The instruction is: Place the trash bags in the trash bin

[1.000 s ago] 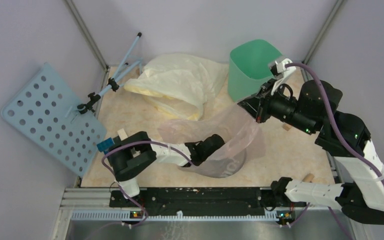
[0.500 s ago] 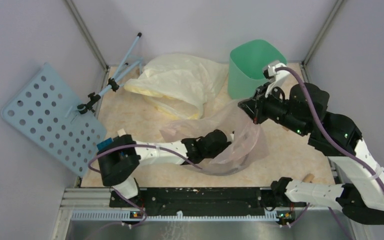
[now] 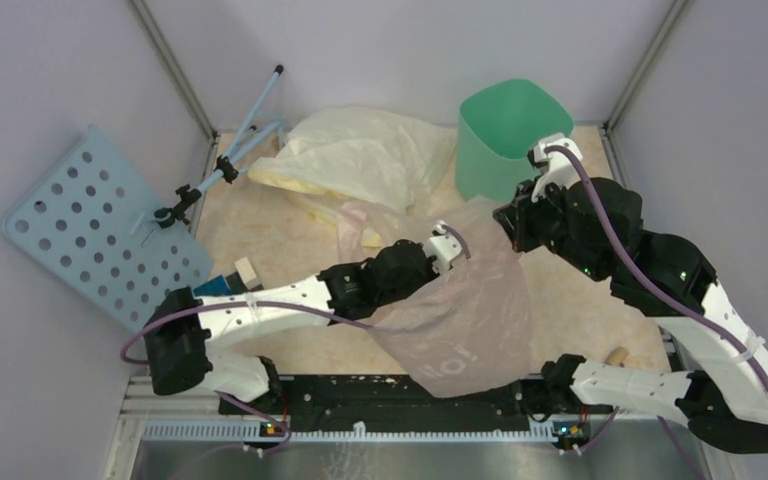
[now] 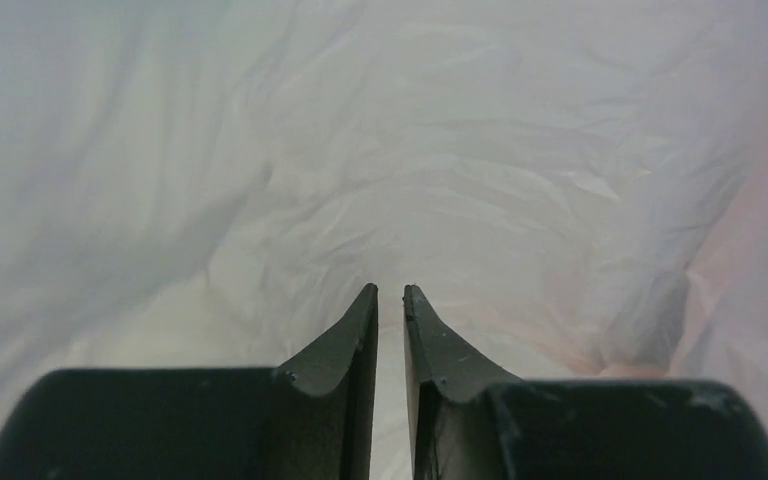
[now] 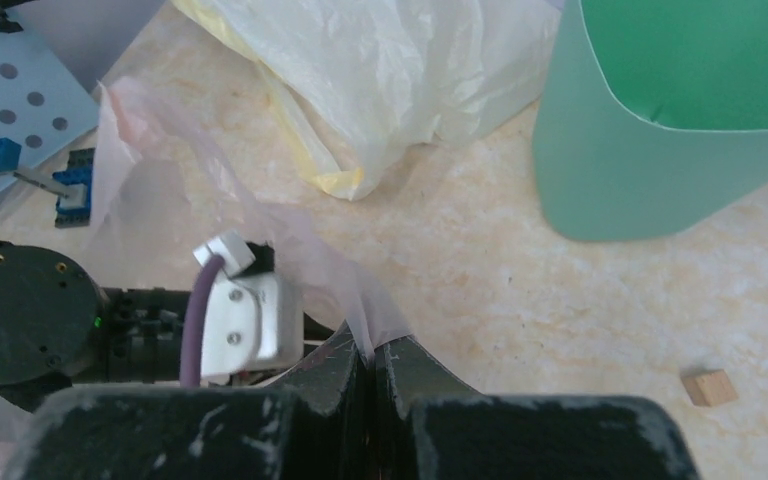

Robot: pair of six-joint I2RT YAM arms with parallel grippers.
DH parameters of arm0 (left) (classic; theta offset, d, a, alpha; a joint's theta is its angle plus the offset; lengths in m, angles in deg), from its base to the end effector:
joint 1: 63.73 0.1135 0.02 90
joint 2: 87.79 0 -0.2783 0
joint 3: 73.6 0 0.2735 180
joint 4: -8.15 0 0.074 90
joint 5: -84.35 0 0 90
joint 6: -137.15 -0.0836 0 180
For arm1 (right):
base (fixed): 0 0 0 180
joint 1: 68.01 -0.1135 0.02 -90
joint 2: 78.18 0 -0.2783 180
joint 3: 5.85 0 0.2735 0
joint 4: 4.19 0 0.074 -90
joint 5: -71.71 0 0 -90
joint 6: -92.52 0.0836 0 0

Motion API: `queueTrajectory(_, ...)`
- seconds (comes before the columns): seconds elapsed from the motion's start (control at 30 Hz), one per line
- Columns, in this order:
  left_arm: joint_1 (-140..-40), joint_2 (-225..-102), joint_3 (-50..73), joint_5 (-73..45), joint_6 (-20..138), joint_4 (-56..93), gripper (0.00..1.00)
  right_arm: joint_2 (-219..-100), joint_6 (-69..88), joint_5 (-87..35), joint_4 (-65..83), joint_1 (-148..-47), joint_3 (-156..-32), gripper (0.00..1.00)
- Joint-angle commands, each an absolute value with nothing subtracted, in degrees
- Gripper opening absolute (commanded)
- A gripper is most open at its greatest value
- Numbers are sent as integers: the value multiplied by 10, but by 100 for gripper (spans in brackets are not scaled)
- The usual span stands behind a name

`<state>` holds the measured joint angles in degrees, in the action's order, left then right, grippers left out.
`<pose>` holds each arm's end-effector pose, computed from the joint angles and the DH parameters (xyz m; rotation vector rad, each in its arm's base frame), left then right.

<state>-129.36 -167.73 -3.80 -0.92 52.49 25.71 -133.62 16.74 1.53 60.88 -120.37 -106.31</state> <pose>0.1630 -0.3432 0.2662 1.0201 1.8621 -0.6733 0.1439 0.1402 0.4838 -0.4036 1.8825 0.4547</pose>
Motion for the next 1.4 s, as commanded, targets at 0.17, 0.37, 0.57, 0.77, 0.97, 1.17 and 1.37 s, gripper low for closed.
queueTrajectory(0.17, -1265, -1626, -12, 81, 568, 342, 28, -1322, 179, 22, 607, -1207, -1066, 0)
queueTrajectory(0.37, -1195, -1621, 41, 33, 619, 389, 19, -1343, 184, 9, 630, -1207, -1085, 0)
queueTrajectory(0.57, -1191, -1564, 85, -10, 617, 375, 30, -1317, 193, 40, 619, -1208, -1027, 0)
queueTrajectory(0.77, -1180, -1497, 116, 53, 613, 423, 45, -1308, 191, 43, 619, -1208, -1024, 0)
queueTrajectory(0.97, -1170, -1447, 103, 101, 609, 449, 67, -1295, 185, 34, 602, -1208, -998, 0)
queueTrajectory(1.17, -1139, -1450, 89, 63, 597, 471, 84, -1282, 177, 17, 596, -1208, -985, 0)
queueTrajectory(1.37, -1105, -1456, 38, 28, 580, 431, 99, -1281, 173, -10, 601, -1208, -981, 0)
